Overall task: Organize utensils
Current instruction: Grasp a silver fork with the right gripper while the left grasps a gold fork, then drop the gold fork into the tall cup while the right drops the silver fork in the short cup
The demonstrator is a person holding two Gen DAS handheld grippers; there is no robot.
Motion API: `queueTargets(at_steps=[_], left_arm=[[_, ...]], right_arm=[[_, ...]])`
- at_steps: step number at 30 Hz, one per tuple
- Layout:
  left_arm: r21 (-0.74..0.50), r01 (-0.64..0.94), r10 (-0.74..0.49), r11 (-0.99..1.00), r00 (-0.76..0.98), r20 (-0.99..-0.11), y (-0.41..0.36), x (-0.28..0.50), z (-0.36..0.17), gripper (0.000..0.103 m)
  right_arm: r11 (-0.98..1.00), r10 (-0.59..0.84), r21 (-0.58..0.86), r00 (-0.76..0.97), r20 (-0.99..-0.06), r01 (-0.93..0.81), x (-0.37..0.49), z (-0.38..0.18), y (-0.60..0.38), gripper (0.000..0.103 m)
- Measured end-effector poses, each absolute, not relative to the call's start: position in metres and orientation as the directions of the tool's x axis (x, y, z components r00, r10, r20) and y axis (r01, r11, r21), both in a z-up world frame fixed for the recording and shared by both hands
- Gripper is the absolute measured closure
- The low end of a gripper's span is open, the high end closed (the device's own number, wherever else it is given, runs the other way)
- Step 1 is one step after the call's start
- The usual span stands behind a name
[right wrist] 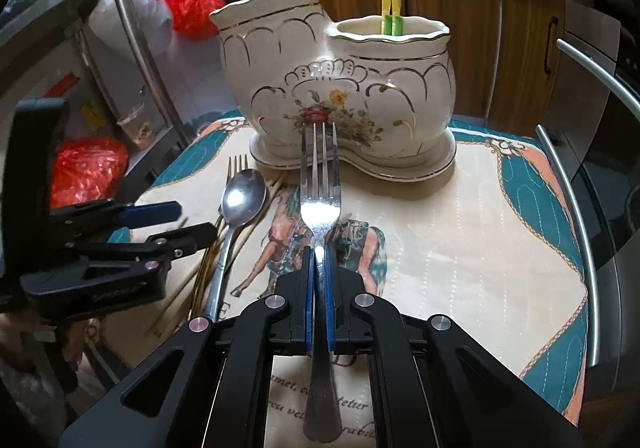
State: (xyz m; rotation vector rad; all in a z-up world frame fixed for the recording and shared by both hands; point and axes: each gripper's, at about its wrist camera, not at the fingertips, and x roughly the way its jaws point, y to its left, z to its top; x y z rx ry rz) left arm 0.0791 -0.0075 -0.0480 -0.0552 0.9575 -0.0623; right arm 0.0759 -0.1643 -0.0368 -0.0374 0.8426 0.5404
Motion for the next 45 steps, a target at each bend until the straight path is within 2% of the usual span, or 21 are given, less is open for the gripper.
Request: queueTargets(at_steps=[1, 2, 6, 7, 13, 20, 28, 31, 40, 45], left_arm=[[-0.077, 0.032, -0.082, 0.996, 0.570, -0.818, -0.008, 0.080, -0.049, 0.053], [-0.080, 0.037, -0.087, 0.996, 0.560, -0.824, -0.010, 0.082, -0.051, 0.060], [-0.097, 0.056, -0.112, 0.994, 0.543, -0.832, -0.014, 0.086, -0.054, 0.072], [-0.101, 0.064, -0.120, 0.993, 0.540, -0.833, -0.014, 0.087, -0.054, 0.079], [-0.132, 0.041, -0.134, 0.990, 0.523, -0.842, -0.010, 0.098, -0.056, 0.084], [-0.240, 0.016, -0.216, 0.971, 0.497, -0.840, 0.010, 0.100, -0.057, 0.095], [-0.188, 0.024, -0.175, 0.982, 0.496, -0.851, 0.019, 0.090, -0.056, 0.098], [-0.171, 0.018, -0.157, 0.985, 0.494, -0.855, 0.018, 0.087, -0.058, 0.095], [-0.189, 0.001, -0.163, 0.982, 0.508, -0.846, 0.018, 0.082, -0.060, 0.094], [-0.187, -0.002, -0.156, 0.982, 0.537, -0.829, 0.018, 0.076, -0.061, 0.098]], right_arm=[[0.865, 0.442, 0.181, 0.539, -0.717, -0.469, 0.076, -0.037, -0.165, 0.097], [0.864, 0.444, 0.183, 0.539, -0.716, -0.469, 0.076, -0.037, -0.166, 0.097], [0.862, 0.450, 0.189, 0.537, -0.713, -0.470, 0.075, -0.036, -0.168, 0.097], [0.862, 0.451, 0.190, 0.537, -0.713, -0.470, 0.075, -0.036, -0.168, 0.097], [0.860, 0.459, 0.204, 0.533, -0.711, -0.468, 0.076, -0.036, -0.171, 0.097], [0.854, 0.474, 0.220, 0.529, -0.704, -0.472, 0.075, -0.034, -0.172, 0.097], [0.851, 0.477, 0.221, 0.526, -0.704, -0.476, 0.075, -0.034, -0.169, 0.097], [0.849, 0.478, 0.220, 0.523, -0.705, -0.480, 0.075, -0.033, -0.169, 0.097], [0.847, 0.483, 0.223, 0.523, -0.703, -0.482, 0.075, -0.033, -0.171, 0.097], [0.846, 0.489, 0.226, 0.535, -0.689, -0.483, 0.072, -0.031, -0.174, 0.097]])
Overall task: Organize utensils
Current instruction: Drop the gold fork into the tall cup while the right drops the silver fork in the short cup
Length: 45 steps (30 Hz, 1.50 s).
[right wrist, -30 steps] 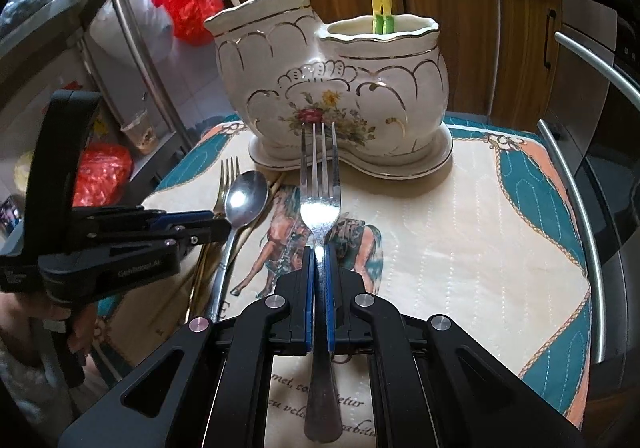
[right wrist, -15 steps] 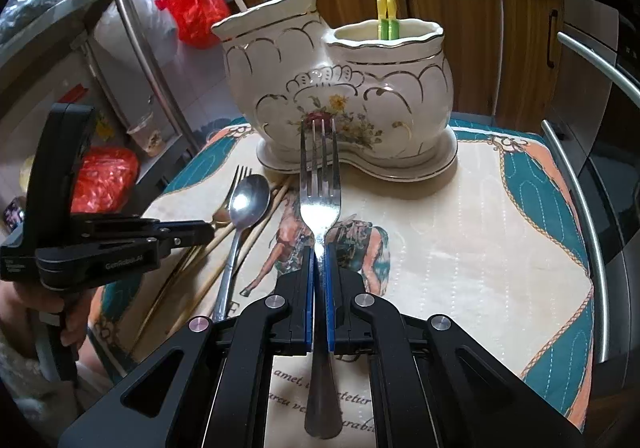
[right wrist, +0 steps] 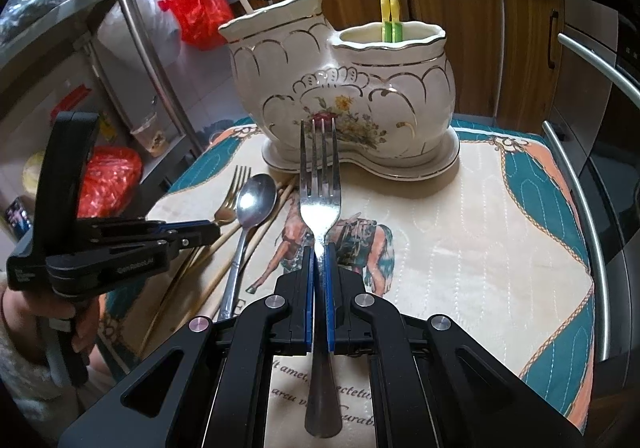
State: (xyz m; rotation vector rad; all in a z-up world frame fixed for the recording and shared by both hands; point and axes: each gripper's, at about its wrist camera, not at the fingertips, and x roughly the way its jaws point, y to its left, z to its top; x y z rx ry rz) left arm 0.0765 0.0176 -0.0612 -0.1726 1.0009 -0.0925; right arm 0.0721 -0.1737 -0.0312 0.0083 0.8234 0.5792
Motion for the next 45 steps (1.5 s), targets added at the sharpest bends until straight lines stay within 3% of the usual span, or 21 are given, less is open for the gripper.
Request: queueTargets(at_steps=[8, 32, 45], left_arm=[[-0.201, 0.004, -0.164, 0.980, 0.591, -0.790, 0.027, 0.063, -0.049, 0.098], [-0.121, 0.085, -0.136, 0.989, 0.843, -0.520, 0.034, 0.016, 0.082, 0.098], [-0.107, 0.220, -0.244, 0.970, 0.899, -0.363, -0.005, 0.075, 0.188, 0.098]], right_arm=[[0.844, 0.507, 0.227, 0.584, -0.634, -0.486, 0.067, -0.017, -0.183, 0.097], [0.845, 0.533, 0.202, 0.743, -0.406, -0.496, 0.077, 0.055, -0.202, 0.097], [0.860, 0.503, 0.228, 0.835, -0.224, -0.457, 0.140, 0.117, -0.206, 0.097]])
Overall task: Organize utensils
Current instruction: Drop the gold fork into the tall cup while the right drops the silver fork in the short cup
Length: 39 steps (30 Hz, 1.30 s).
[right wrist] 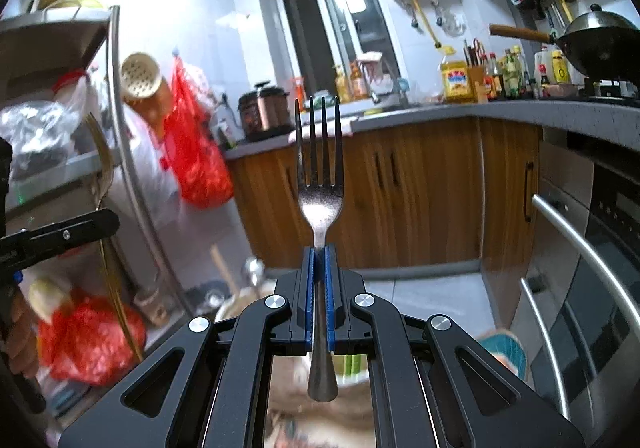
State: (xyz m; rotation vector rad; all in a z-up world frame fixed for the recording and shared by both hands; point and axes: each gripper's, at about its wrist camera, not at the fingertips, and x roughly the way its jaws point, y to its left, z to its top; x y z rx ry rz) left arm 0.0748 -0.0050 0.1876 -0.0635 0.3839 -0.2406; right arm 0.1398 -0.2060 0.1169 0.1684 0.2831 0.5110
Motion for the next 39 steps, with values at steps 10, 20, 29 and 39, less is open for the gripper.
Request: queueTargets(at_steps=[10, 20, 29, 39], left_arm=[[-0.025, 0.158, -0.157, 0.987, 0.924, -0.348, -0.034, 0.128, 0.176, 0.098], [-0.084, 0.140, -0.164, 0.987, 0.855, -0.492, -0.024, 0.153, 0.114, 0.098], [-0.066, 0.173, -0.180, 0.983, 0.810, -0.558, -0.034, 0.156, 0.088, 0.098], [-0.066, 0.177, -0.183, 0.982, 0.807, -0.561, -0.035, 0.157, 0.085, 0.098]], right_arm=[[0.881, 0.465, 0.215, 0.856, -0.225, -0.422, 0.172, 0.090, -0.203, 0.097], [0.888, 0.455, 0.240, 0.820, -0.347, -0.391, 0.182, 0.042, -0.205, 0.097], [0.888, 0.455, 0.268, 0.799, -0.393, -0.374, 0.180, 0.026, -0.210, 0.097], [0.885, 0.461, 0.275, 0.787, -0.411, -0.375, 0.179, 0.023, -0.210, 0.097]])
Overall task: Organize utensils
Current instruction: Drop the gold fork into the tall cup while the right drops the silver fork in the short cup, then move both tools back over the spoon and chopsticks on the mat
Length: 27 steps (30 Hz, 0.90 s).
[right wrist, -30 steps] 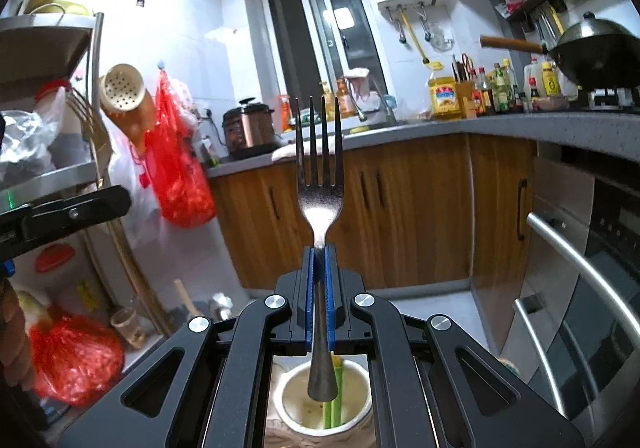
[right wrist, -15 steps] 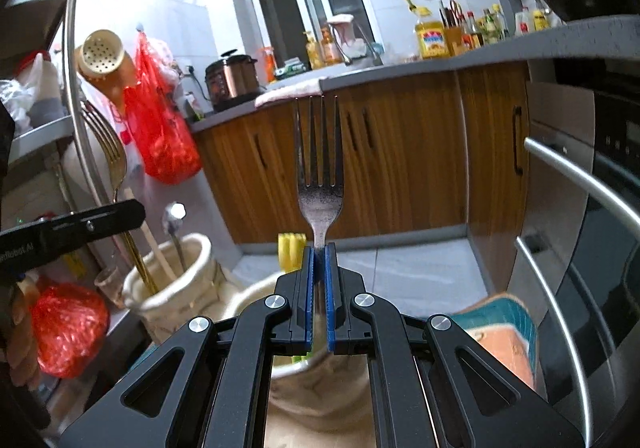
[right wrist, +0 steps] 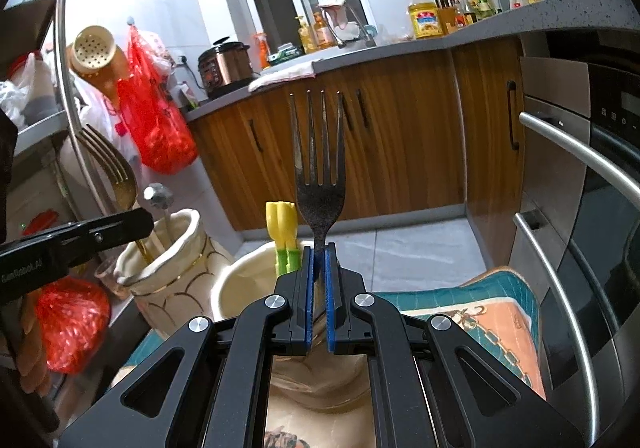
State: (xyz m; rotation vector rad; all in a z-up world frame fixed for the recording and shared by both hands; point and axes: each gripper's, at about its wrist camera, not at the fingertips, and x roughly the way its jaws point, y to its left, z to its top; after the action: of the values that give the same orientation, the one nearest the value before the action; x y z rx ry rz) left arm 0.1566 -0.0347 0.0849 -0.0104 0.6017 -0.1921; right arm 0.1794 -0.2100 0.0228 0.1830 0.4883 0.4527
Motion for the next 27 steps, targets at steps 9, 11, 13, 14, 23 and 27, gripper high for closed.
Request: queueTargets(at_steps=[9, 11, 13, 14, 23, 27], left_arm=[[-0.074, 0.167, -0.180, 0.983, 0.809, -0.559, -0.033, 0.158, 0.085, 0.092], [-0.076, 0.167, -0.181, 0.983, 0.813, -0.553, -0.033, 0.157, 0.085, 0.083], [-0.080, 0.167, -0.183, 0.983, 0.819, -0.544, -0.032, 0.156, 0.086, 0.079], [-0.080, 0.164, -0.181, 0.983, 0.821, -0.541, -0.032, 0.156, 0.087, 0.079], [-0.087, 0.141, -0.166, 0.986, 0.841, -0.515, -0.026, 0.147, 0.094, 0.052], [-0.087, 0.136, -0.161, 0.987, 0.858, -0.488, -0.021, 0.135, 0.102, 0.036]], right_arm=[[0.884, 0.463, 0.278, 0.781, -0.420, -0.375, 0.180, 0.023, -0.209, 0.096], [0.882, 0.468, 0.282, 0.779, -0.417, -0.378, 0.180, 0.024, -0.208, 0.088], [0.880, 0.471, 0.282, 0.779, -0.415, -0.382, 0.179, 0.025, -0.209, 0.080], [0.880, 0.472, 0.281, 0.779, -0.413, -0.384, 0.178, 0.026, -0.208, 0.079], [0.880, 0.471, 0.284, 0.773, -0.425, -0.380, 0.173, 0.029, -0.210, 0.058], [0.878, 0.477, 0.280, 0.767, -0.430, -0.389, 0.164, 0.032, -0.213, 0.039]])
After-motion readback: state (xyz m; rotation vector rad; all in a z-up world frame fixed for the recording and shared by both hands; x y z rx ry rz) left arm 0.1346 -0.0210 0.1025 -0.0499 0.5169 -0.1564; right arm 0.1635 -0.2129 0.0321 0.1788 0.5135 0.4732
